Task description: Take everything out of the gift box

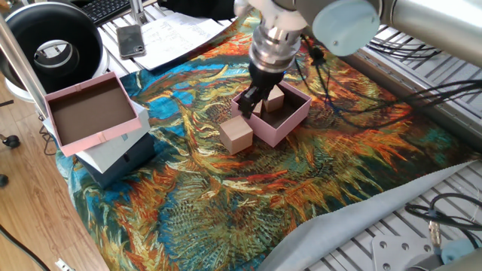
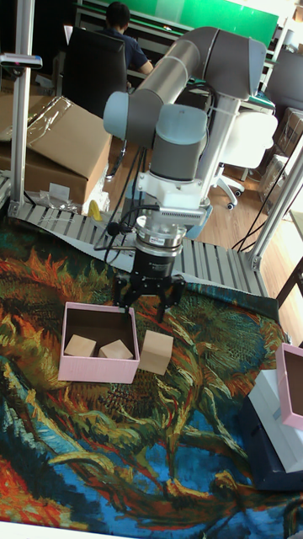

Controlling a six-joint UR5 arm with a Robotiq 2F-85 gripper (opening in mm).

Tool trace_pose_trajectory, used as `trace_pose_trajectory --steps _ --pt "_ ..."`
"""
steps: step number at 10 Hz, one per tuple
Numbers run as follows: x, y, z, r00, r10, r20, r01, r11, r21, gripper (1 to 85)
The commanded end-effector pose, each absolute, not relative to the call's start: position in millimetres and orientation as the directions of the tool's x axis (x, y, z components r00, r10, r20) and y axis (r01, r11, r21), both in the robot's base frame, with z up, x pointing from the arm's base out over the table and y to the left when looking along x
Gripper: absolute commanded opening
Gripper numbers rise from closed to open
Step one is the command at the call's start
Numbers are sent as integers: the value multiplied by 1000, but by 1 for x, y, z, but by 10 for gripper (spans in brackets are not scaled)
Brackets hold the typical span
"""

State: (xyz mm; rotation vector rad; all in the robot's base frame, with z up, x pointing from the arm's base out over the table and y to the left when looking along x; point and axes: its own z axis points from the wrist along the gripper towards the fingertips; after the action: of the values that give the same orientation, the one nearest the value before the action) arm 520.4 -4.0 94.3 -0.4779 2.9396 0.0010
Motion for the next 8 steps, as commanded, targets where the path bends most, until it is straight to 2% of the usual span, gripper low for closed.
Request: trace_pose_trajectory --steps 1,3,8 --pt "526 -35 101 -867 -479 -137 -468 877 -107 670" --pt "530 -47 108 -807 -573 -146 -561 820 -115 670" --pt "528 -52 95 -759 -622 -193 -627 778 -42 670"
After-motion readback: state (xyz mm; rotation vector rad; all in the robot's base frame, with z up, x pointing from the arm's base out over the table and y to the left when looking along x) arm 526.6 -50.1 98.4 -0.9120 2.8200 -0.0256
